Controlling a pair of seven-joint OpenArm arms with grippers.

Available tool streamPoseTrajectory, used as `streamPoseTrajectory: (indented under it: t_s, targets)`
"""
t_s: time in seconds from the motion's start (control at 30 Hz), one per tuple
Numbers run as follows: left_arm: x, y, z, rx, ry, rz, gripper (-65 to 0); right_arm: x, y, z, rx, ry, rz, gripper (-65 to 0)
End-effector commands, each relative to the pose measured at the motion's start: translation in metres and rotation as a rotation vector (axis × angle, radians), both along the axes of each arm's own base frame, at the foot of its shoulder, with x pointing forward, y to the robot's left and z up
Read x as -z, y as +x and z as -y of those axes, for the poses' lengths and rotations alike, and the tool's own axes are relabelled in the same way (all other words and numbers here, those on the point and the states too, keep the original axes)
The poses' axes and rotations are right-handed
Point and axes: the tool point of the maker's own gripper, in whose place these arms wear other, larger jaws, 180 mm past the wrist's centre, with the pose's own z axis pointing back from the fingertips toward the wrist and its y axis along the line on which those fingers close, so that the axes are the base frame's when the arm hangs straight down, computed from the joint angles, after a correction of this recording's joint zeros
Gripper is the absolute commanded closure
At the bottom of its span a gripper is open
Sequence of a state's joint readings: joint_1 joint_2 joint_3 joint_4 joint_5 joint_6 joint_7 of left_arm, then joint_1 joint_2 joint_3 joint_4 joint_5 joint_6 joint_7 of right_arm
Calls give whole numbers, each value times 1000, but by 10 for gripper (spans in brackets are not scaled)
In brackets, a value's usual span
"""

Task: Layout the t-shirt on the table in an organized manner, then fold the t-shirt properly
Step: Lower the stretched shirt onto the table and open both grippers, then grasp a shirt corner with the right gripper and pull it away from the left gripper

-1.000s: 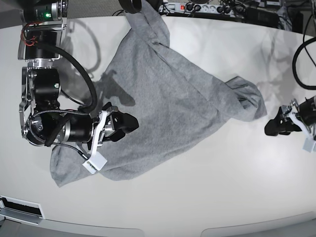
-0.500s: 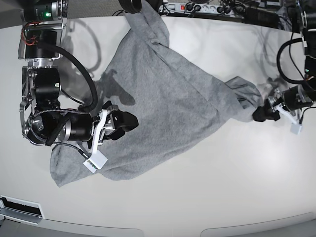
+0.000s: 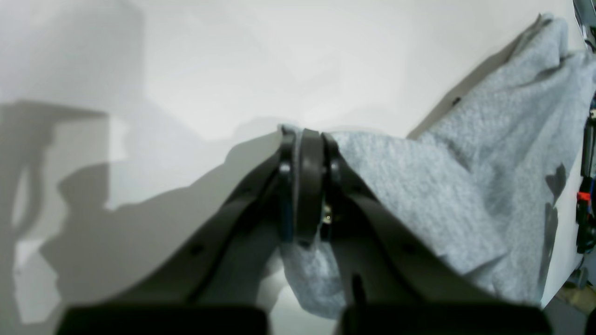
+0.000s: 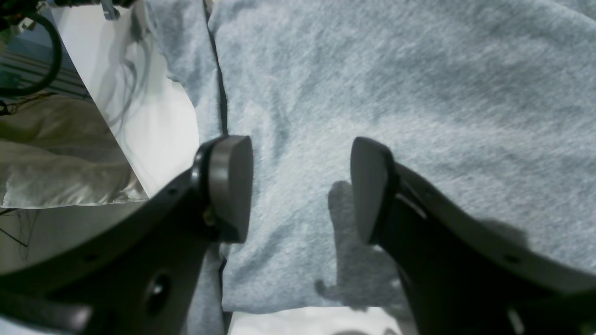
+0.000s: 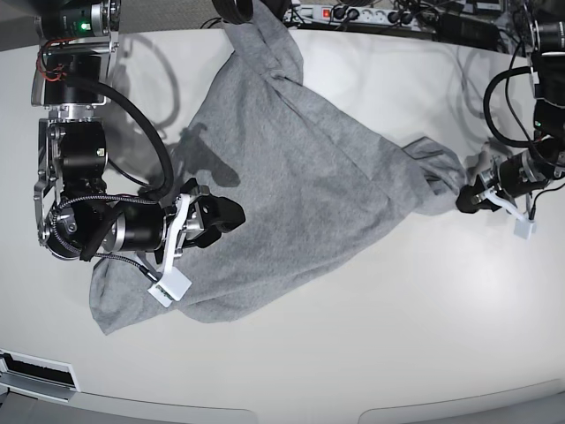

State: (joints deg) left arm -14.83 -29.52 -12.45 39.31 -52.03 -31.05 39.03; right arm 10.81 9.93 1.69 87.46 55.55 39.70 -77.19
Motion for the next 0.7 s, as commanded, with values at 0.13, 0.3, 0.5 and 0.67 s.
streamPoseTrajectory:
  t_s: [0.13, 0.3, 0.5, 0.67]
  targets:
    - [-39, 28, -11, 2, -30, 105, 0, -38, 23, -3, -7, 41, 116, -220]
    - [-76, 43, -11, 77, -64, 224, 0, -89, 8, -16, -78, 112, 258, -220]
    - [-110, 64, -15, 87, -96, 279, 0, -99, -43, -22, -112, 145, 304, -222]
    - [-117, 69, -14, 83, -109, 300, 0, -42, -95, -17, -85, 94, 106, -284]
